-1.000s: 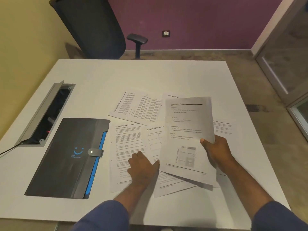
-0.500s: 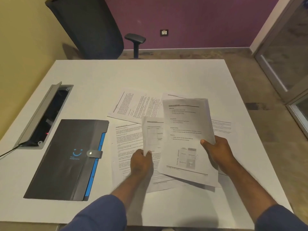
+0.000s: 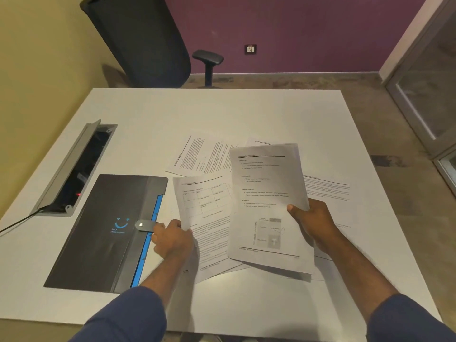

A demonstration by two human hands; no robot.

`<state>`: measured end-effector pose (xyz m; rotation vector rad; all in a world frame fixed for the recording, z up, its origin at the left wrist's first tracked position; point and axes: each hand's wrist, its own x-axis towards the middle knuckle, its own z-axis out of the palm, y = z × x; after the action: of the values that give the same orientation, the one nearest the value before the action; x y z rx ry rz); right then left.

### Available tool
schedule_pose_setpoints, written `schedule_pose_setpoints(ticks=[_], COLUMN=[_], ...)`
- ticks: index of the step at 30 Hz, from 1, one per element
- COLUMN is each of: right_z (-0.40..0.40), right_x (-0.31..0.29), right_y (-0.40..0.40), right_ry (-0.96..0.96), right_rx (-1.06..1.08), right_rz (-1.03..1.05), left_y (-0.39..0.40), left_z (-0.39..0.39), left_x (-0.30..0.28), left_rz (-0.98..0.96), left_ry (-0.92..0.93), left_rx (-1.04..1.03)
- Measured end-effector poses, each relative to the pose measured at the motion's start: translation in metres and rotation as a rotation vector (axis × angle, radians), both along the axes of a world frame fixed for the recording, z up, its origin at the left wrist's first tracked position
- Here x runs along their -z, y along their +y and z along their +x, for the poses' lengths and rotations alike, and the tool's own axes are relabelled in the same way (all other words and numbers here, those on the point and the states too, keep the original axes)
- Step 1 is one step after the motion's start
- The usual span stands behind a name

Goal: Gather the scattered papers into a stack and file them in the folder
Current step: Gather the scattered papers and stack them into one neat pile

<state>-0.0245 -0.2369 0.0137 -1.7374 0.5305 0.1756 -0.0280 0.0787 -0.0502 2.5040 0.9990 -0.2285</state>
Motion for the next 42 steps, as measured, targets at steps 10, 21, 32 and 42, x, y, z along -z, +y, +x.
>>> schedule_pose_setpoints(ticks=[10,21,32,42], right_z=[-0.003,-0.002,0.000,-0.007], right_x=[0.001,0.001,-0.007,-0.035], right_y=[-0.004,-0.007,0.003,0.004], right_ry=[0.015,0.041,0.027,0.012], right_rx=[-0.001,0.033,0.029,-0.087], right_rz=[-0.036,-0.040,0.043,0.425], left_y=[0.001,0.010,0.017,-0.021], left_z=[-0.008,0.026,0.033,0.021], left_x=[-0.009,-0.135,-0.219,-0.133], left_rz=[-0.277,-0.200,-0.536,-0.805], left_ry=[-0.287,-0.407,-0.435,-0.232], left_rx=[0.068,0.333,0.368,0.262])
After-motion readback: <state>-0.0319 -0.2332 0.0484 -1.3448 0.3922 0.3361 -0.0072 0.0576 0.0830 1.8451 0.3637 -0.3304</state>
